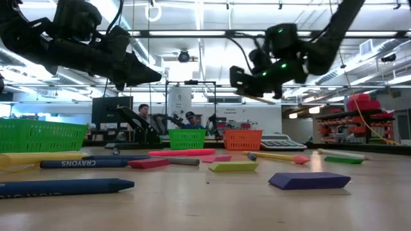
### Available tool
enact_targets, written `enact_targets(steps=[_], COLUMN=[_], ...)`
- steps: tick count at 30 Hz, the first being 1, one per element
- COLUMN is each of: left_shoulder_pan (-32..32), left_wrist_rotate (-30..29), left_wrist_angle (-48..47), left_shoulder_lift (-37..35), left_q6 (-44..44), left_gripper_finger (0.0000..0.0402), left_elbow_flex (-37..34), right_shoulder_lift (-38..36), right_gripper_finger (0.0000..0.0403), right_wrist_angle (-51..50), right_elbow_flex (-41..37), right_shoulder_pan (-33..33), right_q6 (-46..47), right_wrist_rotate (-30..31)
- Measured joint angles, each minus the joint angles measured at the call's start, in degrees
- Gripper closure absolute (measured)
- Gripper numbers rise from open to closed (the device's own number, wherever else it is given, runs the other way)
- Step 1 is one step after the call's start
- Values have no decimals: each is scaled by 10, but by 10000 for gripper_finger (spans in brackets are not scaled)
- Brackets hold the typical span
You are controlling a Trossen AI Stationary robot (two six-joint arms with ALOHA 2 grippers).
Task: Sort crayons/erasers/pens/pencils in bins
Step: Put the yellow pencil into the top orange bin
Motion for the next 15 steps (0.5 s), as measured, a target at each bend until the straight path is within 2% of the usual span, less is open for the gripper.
enact_targets(steps=[8, 11, 15], left_shoulder_pan=[0, 0, 0], left_wrist_rotate=[0, 0, 0], left_wrist_angle=[-2, -2, -10], left_shoulder_lift=[0, 0, 0], left_q6=[4, 5, 0], left_gripper_finger=[346, 350, 349], left_elbow_flex=[0, 0, 0], right_shoulder_lift=[130, 175, 206], right_gripper_finger=[365, 364, 364], right_wrist_angle=[-2, -14, -15], right_elbow_flex=[162, 208, 229], right_shoulder_pan=[-56, -65, -79], right_q6=[-105, -122, -126], right_wrist_rotate=[-154, -168, -168])
